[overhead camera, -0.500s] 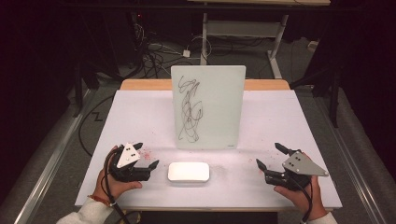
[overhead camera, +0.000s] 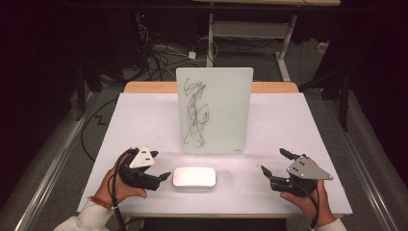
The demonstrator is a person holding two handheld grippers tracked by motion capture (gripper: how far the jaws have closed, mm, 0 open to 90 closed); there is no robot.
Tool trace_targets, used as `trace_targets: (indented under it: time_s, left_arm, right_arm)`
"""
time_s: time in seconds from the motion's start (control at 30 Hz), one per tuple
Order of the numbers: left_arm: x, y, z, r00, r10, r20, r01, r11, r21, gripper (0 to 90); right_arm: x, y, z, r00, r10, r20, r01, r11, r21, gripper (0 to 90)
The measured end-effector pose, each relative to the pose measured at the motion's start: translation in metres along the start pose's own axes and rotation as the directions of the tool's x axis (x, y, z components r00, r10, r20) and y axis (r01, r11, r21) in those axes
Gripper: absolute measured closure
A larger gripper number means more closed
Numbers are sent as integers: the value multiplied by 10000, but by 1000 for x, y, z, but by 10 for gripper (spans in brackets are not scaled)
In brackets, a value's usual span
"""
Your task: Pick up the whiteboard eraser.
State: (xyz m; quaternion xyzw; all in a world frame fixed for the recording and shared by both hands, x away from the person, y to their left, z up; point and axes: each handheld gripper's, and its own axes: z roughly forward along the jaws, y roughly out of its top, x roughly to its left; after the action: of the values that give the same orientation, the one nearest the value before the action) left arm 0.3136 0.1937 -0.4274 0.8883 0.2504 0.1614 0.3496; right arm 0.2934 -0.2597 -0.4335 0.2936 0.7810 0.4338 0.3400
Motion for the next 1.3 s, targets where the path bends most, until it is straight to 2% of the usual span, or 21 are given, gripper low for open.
trace_targets:
  time_s: [0.1,0.13,0.2,0.3,0.33,0.37,0.4,0.47,0.57,0.6,0.63,0.7,0.77,0.8,0.9,0.93,1.0,1.07,1.17,1.2,1.3]
  left_arm:
    - [-2,14,11,9966,550,610,-591,9959,680,191]
    - [-3,20,19,9910,751,1108,-856,9920,933,191]
    - [-5,23,24,9872,880,1331,-1021,9894,1032,190]
    - [-10,35,40,9735,1282,1892,-1584,9753,1539,183]
    - [-13,42,53,9691,1484,1969,-1866,9634,1923,183]
    - [-14,46,59,9651,1562,2101,-2000,9577,2068,181]
    - [-15,49,64,9611,1663,2207,-2146,9523,2172,181]
    - [-16,52,69,9581,1702,2304,-2219,9496,2213,181]
    - [-18,61,79,9446,1736,2787,-2378,9469,2163,162]
    - [-21,66,84,9349,1811,3053,-2537,9425,2177,156]
    - [-21,66,84,9349,1811,3053,-2537,9425,2177,156]
    - [-25,70,90,9252,1945,3259,-2787,9311,2354,162]
    - [-31,71,99,9123,2160,3479,-3180,9090,2695,162]
    - [-33,72,101,9119,2258,3426,-3268,9046,2738,164]
    - [-32,72,105,9130,2215,3425,-3242,9037,2797,173]
    - [-30,72,107,9076,2194,3579,-3277,9032,2774,185]
    - [-30,72,108,9053,2146,3665,-3263,9038,2770,206]
    - [-29,72,108,8951,2252,3849,-3410,9019,2653,243]
    - [-28,72,108,8874,2405,3933,-3567,8987,2551,250]
    - [-28,72,108,8865,2427,3940,-3582,8989,2524,252]
    - [-27,73,105,8926,2477,3768,-3548,9015,2478,279]
  right_arm:
    - [3,-2,4,9996,-148,-234,153,9997,211,210]
    - [3,-2,5,9995,-174,-279,181,9995,245,213]
    - [4,-3,7,9990,-269,-365,281,9991,331,214]
    - [6,-3,9,9984,-336,-446,357,9983,465,214]
    - [7,-4,10,9982,-368,-477,391,9981,484,215]
    - [7,-4,10,9980,-384,-506,411,9978,524,216]
    - [8,-4,11,9974,-432,-580,464,9974,549,217]
    - [8,-4,12,9970,-479,-609,514,9971,563,218]
    - [10,-5,14,9957,-506,-771,555,9965,620,222]
    - [10,-5,14,9953,-555,-798,607,9960,653,222]
    - [10,-5,14,9953,-555,-798,607,9960,653,222]
    - [10,-6,14,9947,-597,-836,655,9955,689,225]
    - [10,-6,15,9941,-636,-877,697,9951,695,226]
    - [10,-6,15,9938,-613,-923,681,9951,724,226]
    - [11,-7,16,9933,-660,-944,737,9940,809,229]
    - [11,-7,17,9929,-653,-991,736,9939,818,230]
    - [12,-7,18,9916,-741,-1058,835,9927,871,233]
    - [13,-7,18,9905,-777,-1138,880,9922,883,236]
    - [13,-7,18,9891,-832,-1214,943,9915,892,237]
    - [13,-8,18,9886,-830,-1258,945,9916,885,238]
    - [14,-8,18,9872,-882,-1329,1000,9914,849,240]
